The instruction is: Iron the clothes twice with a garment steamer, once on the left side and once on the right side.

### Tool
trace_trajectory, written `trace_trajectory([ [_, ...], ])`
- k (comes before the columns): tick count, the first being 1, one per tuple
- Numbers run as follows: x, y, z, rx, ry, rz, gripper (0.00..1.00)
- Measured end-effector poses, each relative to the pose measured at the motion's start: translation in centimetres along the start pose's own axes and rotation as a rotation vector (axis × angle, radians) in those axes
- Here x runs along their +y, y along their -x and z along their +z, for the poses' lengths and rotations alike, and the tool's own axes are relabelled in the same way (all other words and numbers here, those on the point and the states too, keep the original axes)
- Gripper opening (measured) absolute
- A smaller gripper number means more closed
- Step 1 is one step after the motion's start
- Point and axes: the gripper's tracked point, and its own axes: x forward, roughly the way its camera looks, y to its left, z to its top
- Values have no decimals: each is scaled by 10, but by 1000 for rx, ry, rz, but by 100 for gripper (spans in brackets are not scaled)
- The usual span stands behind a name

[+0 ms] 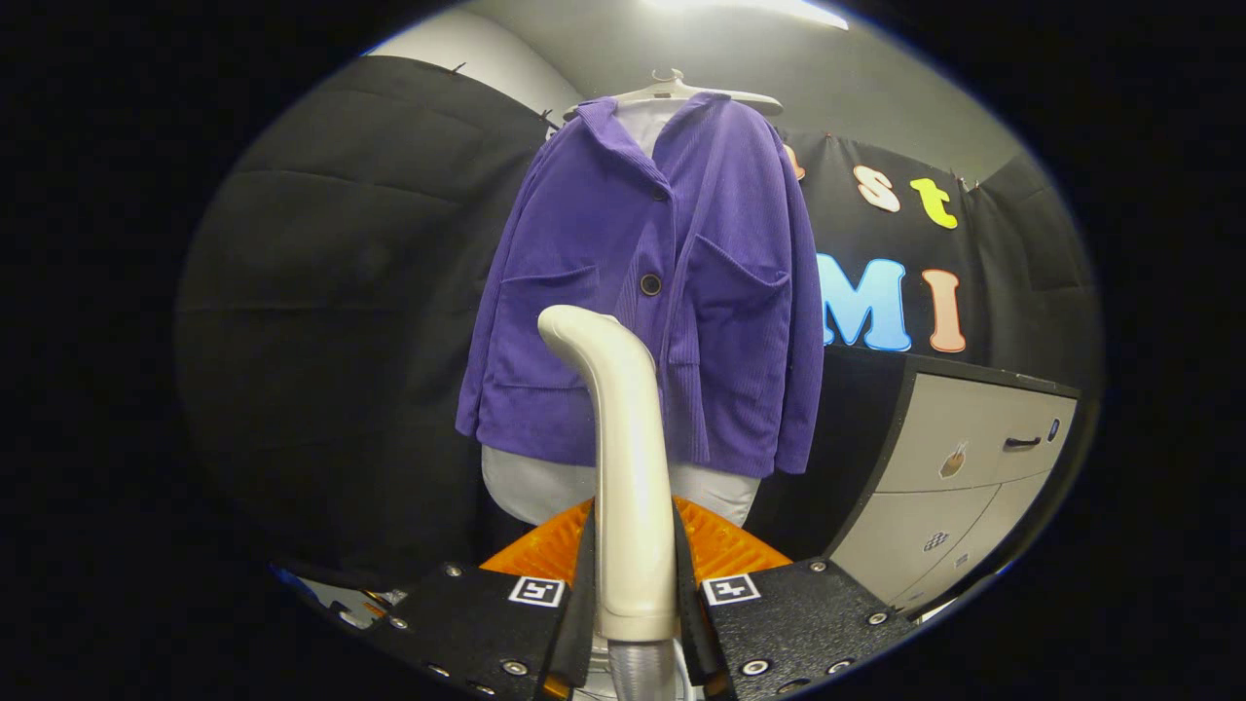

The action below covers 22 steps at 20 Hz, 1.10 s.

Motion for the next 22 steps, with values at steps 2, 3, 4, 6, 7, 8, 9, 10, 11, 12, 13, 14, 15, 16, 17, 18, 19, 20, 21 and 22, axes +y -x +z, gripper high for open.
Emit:
trace_trajectory([
  [2,1,3,-2,-1,4,2,37],
  [3,1,6,-2,-5,4,3,37],
  [4,2,9,-4,-11,3,7,37],
  [6,4,17,-6,-4,8,17,37],
  [7,4,24,-9,5,4,23,37],
  [8,5,31,-15,20,-4,28,37],
  [9,5,40,-19,32,-17,26,37],
  [10,1,49,-17,36,-38,16,37],
  [11,-2,57,-15,43,-58,9,37],
  [12,-4,65,-12,44,-82,4,37],
  [13,-9,73,-8,50,-101,-1,37],
  [14,-15,81,-2,49,-117,-9,37],
  [15,-23,89,9,37,-131,-24,37],
  [16,-34,98,21,22,-140,-42,37],
  [17,-45,106,33,7,-147,-61,37],
  [18,-56,114,45,-7,-151,-82,37],
  [19,-68,123,58,-26,-151,-104,37],
  [20,-80,132,72,-43,-147,-125,37],
  [21,-91,143,85,-67,-144,-145,37],
  [22,-103,153,97,-86,-145,-164,37],
])
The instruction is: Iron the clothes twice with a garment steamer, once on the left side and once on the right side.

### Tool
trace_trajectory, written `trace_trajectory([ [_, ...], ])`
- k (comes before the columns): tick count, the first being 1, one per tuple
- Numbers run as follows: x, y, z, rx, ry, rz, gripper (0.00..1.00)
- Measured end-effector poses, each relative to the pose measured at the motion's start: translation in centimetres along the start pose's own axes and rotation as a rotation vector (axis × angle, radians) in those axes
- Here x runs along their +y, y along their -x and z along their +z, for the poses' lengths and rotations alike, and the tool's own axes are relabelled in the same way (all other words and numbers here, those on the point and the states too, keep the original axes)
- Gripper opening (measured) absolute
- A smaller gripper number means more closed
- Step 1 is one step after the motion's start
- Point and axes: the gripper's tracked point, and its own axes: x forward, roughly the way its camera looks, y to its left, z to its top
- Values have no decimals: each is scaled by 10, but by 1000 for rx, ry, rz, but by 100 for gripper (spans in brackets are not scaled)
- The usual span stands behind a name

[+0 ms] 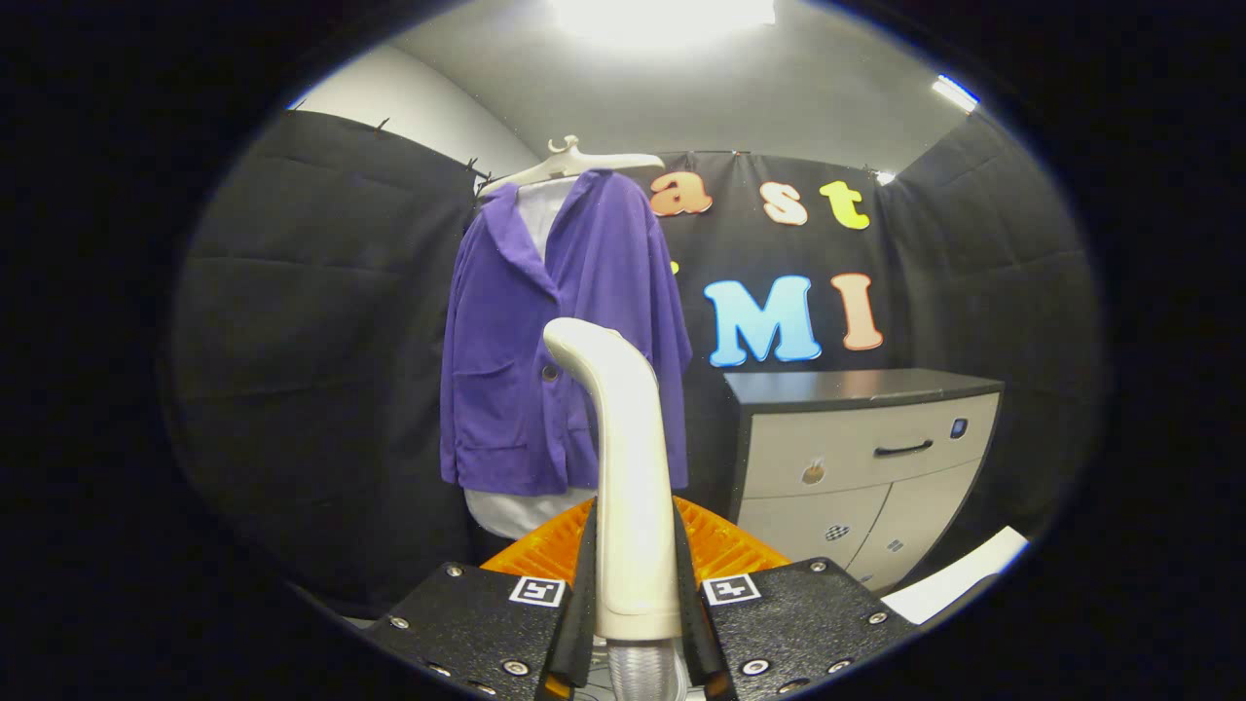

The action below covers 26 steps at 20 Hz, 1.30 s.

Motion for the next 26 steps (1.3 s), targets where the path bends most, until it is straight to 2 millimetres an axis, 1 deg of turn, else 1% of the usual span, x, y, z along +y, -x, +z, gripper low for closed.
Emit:
trace_trajectory([
  [3,-33,23,37,-53,-13,-50,37],
  [5,-52,42,56,-76,-20,-75,37],
  [6,-60,51,63,-86,-21,-86,37],
  [8,-79,66,71,-98,-25,-108,37],
  [13,-121,93,78,-111,-18,-157,37],
  [16,-138,97,79,-121,-32,-169,37],
  [19,-147,98,76,-108,-39,-169,37],
  [22,-152,95,74,-102,-44,-162,37],
  [26,-151,88,72,-98,-49,-140,37],
])
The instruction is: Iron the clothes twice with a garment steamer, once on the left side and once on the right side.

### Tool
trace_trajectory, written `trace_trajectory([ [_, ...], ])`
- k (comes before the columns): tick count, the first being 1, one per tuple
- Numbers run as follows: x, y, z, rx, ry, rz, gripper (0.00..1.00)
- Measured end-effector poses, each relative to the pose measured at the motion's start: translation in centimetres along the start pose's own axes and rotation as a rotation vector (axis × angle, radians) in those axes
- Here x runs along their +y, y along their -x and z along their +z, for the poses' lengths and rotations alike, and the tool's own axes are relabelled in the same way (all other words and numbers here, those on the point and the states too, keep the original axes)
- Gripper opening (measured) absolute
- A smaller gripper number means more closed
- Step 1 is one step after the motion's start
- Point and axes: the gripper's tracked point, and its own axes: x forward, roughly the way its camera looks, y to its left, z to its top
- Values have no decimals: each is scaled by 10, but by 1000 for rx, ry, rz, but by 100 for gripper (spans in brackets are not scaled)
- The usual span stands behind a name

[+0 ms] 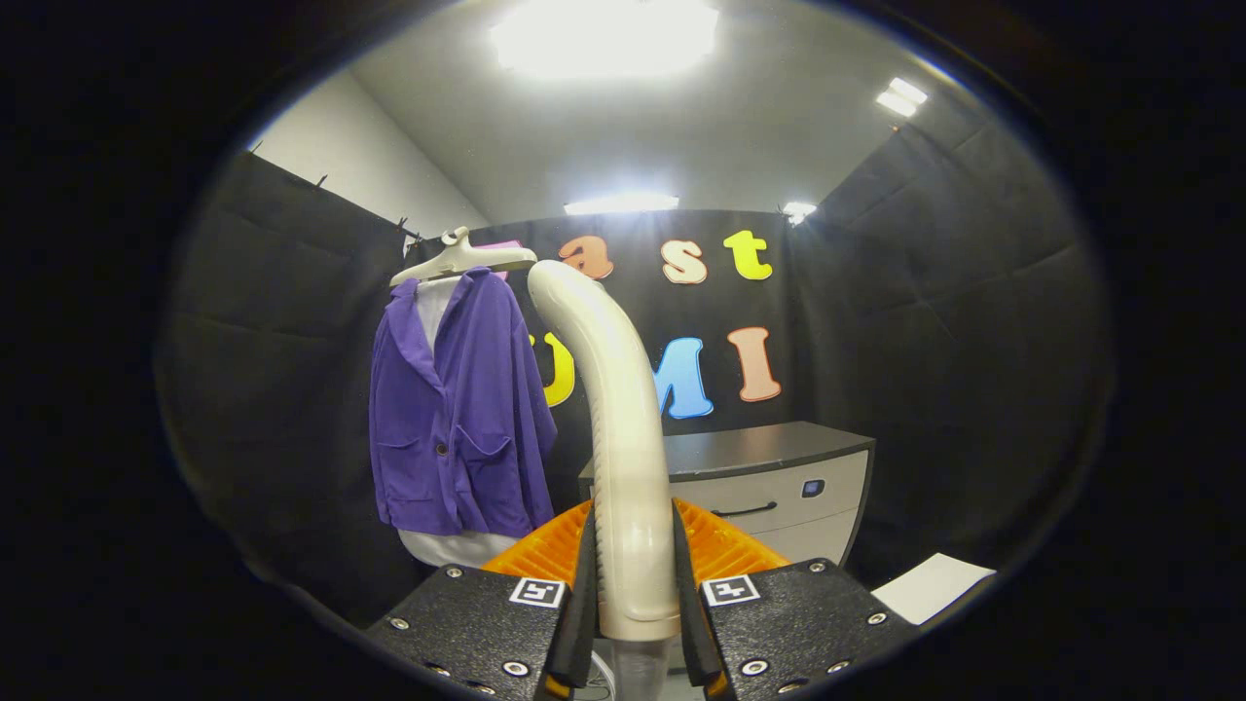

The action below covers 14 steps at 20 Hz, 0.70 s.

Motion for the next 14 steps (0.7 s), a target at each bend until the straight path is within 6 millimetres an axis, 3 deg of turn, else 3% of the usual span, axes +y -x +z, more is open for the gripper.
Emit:
trace_trajectory([
  [10,8,-10,-13,34,-18,37,37],
  [14,5,-10,-5,22,-14,36,37],
])
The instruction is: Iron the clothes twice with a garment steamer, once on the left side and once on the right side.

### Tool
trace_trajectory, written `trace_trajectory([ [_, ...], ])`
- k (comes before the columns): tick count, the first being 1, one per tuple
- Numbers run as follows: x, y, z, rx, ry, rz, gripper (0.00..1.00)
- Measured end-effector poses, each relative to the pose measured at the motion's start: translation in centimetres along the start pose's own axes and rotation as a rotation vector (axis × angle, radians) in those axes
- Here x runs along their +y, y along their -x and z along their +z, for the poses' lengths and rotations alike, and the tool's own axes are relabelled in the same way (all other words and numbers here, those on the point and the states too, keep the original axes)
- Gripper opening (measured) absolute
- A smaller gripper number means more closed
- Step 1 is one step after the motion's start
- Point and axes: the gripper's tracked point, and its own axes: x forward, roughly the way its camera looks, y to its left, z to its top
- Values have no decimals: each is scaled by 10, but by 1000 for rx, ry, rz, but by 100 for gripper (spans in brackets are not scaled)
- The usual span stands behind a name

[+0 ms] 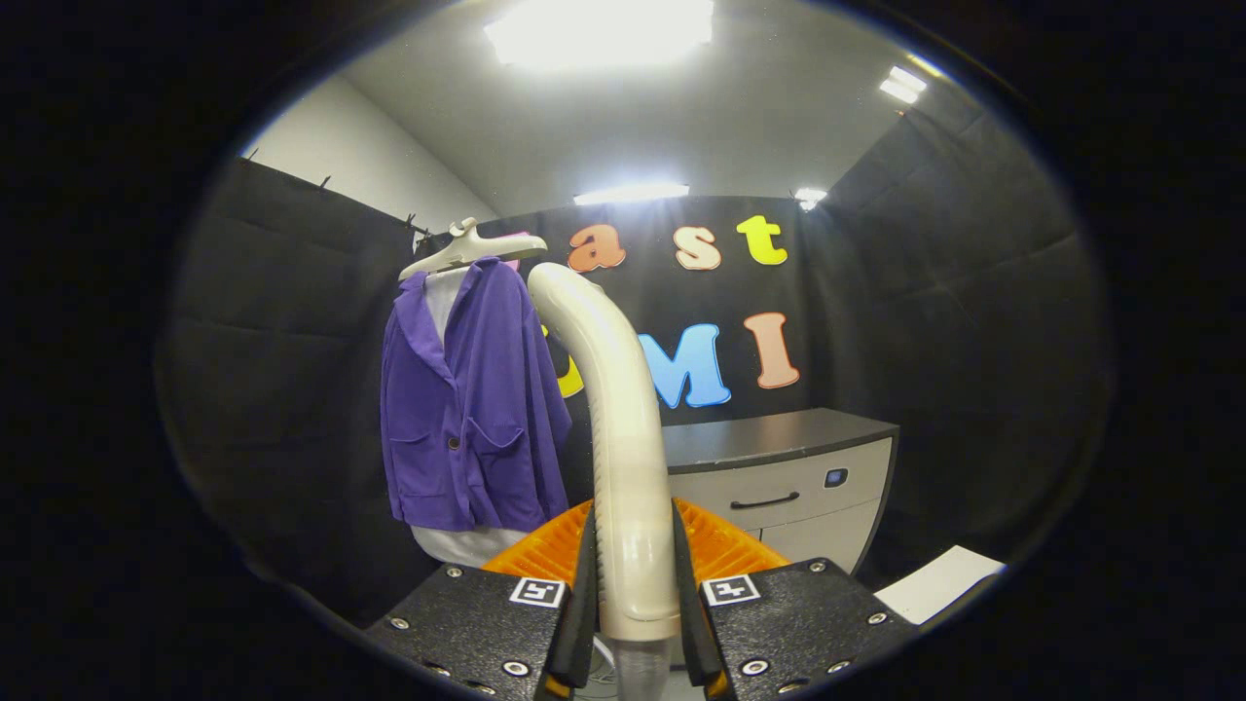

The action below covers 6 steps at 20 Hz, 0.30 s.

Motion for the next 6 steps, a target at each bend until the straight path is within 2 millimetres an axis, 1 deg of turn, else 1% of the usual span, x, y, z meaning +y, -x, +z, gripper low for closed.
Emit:
trace_trajectory([
  [1,-2,0,1,-4,-2,-3,37],
  [6,-9,0,-5,7,0,-25,37],
])
